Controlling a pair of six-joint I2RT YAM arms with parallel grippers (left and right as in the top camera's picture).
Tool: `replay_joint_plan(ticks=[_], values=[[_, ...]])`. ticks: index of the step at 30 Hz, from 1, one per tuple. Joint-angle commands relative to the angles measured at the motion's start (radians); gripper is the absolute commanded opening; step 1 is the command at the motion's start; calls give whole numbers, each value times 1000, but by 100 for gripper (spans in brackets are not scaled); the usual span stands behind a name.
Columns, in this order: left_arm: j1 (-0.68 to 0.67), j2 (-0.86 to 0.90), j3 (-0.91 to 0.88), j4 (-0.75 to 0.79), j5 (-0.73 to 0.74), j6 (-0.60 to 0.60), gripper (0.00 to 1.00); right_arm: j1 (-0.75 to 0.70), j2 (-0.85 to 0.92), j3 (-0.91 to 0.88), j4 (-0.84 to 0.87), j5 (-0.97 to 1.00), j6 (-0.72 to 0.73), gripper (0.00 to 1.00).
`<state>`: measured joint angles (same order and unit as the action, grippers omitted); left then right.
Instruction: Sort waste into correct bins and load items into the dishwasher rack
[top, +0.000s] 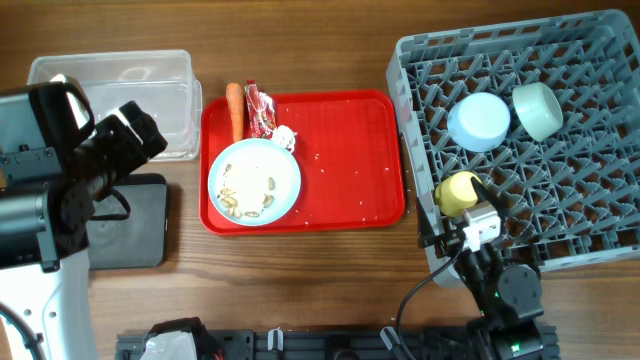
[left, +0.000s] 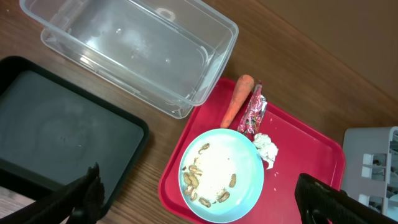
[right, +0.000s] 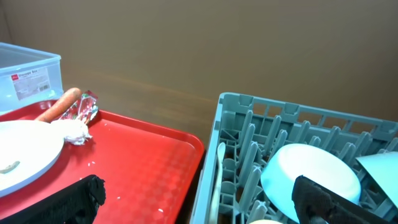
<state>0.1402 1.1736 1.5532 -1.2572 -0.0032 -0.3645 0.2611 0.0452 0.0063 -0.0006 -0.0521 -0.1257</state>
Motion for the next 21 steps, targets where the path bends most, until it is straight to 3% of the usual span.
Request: replay_joint_plan(ticks=[1,4,6,8,11,15,21], values=[[0,0,8,3,-17,-10,100,-1,6,-1,2,-13,-5,100],[-1,0,8,16,122,-71,100,-1,6,-1,2,-13,-5,100],[-8,12,-18,102,211,-121,100,-1,6,-1,2,-13,-5,100],[-62,60,-70,190,253,-119,90,-1,6,-1,2,-13,-5,100],[-207,216,-121,272,249,-38,85,-1,6,-1,2,-13,-5,100],[-379,478,-122,357,127,13,73,-1,6,-1,2,-13,-5,100],[-528,740,-122,504,-76,14,73,-1,6,-1,2,-13,-5,100]])
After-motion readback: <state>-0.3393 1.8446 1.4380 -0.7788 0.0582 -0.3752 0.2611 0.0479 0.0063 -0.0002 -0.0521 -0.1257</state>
